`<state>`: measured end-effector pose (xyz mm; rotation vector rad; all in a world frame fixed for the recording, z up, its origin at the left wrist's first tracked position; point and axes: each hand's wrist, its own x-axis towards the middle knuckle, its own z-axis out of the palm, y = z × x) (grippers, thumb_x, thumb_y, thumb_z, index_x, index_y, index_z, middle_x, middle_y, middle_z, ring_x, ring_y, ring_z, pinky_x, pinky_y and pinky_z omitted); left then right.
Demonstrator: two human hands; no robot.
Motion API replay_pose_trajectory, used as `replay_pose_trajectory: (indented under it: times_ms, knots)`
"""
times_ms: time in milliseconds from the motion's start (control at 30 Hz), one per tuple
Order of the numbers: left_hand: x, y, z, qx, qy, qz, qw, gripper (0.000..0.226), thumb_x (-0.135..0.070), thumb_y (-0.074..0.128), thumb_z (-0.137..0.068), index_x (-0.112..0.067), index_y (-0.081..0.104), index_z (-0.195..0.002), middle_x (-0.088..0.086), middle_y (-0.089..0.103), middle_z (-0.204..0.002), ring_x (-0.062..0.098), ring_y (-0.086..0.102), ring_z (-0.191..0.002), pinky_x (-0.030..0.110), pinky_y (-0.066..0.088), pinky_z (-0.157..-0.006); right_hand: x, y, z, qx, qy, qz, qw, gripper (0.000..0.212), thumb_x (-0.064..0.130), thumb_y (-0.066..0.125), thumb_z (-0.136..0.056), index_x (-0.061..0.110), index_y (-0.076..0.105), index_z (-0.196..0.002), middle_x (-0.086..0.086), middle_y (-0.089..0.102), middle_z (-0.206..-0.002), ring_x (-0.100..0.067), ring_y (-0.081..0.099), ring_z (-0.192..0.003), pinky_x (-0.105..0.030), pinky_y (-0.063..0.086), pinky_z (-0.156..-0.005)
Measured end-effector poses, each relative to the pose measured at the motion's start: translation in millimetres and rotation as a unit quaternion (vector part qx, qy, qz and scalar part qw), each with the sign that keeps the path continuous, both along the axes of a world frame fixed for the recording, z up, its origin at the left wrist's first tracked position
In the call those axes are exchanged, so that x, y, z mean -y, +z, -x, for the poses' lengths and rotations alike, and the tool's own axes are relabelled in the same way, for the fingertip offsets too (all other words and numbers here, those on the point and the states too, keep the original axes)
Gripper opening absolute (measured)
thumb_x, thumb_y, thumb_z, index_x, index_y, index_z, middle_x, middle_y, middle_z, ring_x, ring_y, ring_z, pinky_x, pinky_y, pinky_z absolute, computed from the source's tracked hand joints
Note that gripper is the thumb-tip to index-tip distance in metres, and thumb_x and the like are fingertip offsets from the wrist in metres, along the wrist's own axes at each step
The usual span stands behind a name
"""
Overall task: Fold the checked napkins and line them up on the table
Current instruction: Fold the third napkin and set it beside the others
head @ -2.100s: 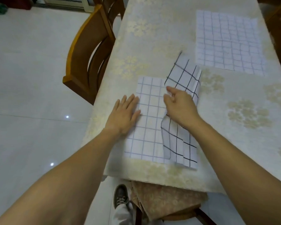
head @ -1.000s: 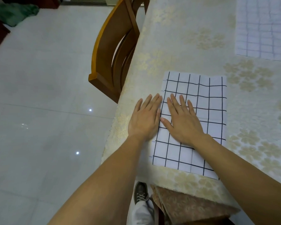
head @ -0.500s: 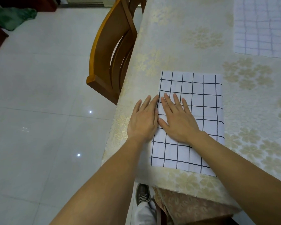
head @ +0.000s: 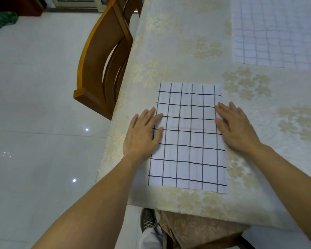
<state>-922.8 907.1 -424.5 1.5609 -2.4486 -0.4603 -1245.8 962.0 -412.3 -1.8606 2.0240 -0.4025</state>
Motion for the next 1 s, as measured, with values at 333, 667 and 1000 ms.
replay_pose_trajectory:
  times_ms: [333, 667, 1000]
  knots:
    - [-1, 10, 7, -0.103, 0.055, -0.042, 0.992, 0.051, -0.048, 0.039, -0.109, -0.032, 0.038, -0.157, -0.008, 0.024, -0.169, 0.009, 0.013, -0.157, 0.043, 0.008, -0.13, -5, -18, 21, -0.095, 0.013, 0.022, 0.995, 0.065, 0.058, 0.026, -0.1, 0.028, 0.029, -0.158, -0.001, 0.021, -0.167, -0.019, 0.016, -0.154, -0.041, 0.011, -0.126]
    - [-66, 22, 168, -0.018, -0.173, -0.096, 0.98, 0.096, -0.042, 0.072, -0.093, -0.013, 0.014, -0.164, 0.006, 0.004, -0.173, 0.025, 0.008, -0.159, 0.044, 0.014, -0.129, -4, -16, 23, -0.11, 0.015, 0.002, 0.994, 0.069, 0.035, 0.043, -0.093, 0.033, 0.022, -0.159, 0.002, 0.018, -0.168, -0.017, 0.013, -0.154, -0.038, 0.009, -0.126]
    - [-69, 24, 165, 0.13, -0.197, -0.193, 0.952, 0.159, -0.081, 0.079, -0.058, -0.029, -0.039, -0.151, 0.003, -0.036, -0.165, 0.025, -0.029, -0.153, 0.046, -0.013, -0.126, -1, -21, 22, -0.144, 0.013, 0.006, 0.989, 0.065, 0.05, 0.033, -0.104, 0.029, 0.011, -0.161, 0.002, 0.012, -0.169, -0.017, 0.008, -0.155, -0.04, 0.009, -0.126]
